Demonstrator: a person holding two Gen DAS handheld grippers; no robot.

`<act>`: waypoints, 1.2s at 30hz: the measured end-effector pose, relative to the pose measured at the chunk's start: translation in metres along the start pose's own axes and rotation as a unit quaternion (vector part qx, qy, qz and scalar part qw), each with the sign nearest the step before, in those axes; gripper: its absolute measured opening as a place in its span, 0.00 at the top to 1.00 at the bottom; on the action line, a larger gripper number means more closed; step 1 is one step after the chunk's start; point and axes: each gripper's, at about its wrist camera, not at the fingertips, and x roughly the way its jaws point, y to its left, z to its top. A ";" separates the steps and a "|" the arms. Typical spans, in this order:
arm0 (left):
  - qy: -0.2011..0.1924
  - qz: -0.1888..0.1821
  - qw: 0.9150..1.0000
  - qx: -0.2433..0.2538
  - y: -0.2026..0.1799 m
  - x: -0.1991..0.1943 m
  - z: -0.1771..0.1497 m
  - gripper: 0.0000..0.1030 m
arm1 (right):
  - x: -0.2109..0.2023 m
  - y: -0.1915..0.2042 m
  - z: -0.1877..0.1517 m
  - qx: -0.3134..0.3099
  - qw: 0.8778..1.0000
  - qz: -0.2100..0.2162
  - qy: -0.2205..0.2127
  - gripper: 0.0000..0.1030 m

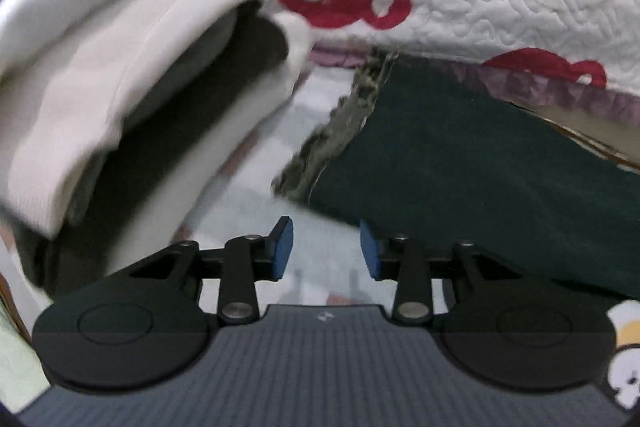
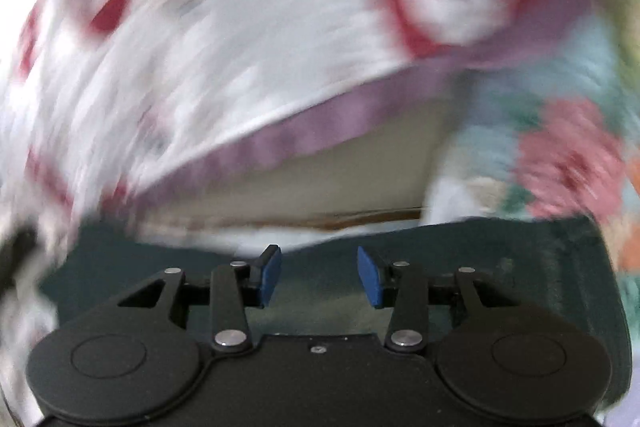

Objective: Fold clothes

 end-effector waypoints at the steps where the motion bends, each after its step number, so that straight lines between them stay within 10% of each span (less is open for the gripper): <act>1: -0.003 -0.008 1.000 -0.006 0.006 -0.002 -0.004 0.60 | 0.002 0.023 0.001 -0.046 0.999 0.005 -0.001 0.54; 8: 0.011 -0.074 0.996 -0.052 0.042 -0.004 -0.030 0.60 | 0.028 0.191 0.003 -0.262 0.962 0.070 -0.008 0.54; 13: 0.007 -0.134 0.984 -0.119 0.056 -0.006 -0.033 0.64 | 0.080 0.272 -0.021 -0.223 0.967 0.123 0.004 0.56; 19: 0.020 -0.182 0.972 -0.147 0.056 0.017 -0.045 0.79 | 0.135 0.330 -0.070 -0.133 0.975 0.155 0.081 0.86; 24: 0.026 -0.201 0.965 -0.169 0.059 0.042 -0.051 0.79 | 0.124 0.309 -0.080 -0.118 0.981 0.136 0.066 0.84; 30: 0.017 -0.217 0.956 -0.194 0.056 0.058 -0.045 0.75 | 0.084 0.218 -0.101 -0.053 0.998 -0.032 0.034 0.82; 36: 0.003 -0.218 0.961 -0.171 0.048 0.061 -0.045 0.73 | 0.044 0.126 -0.121 0.015 0.980 -0.197 0.004 0.79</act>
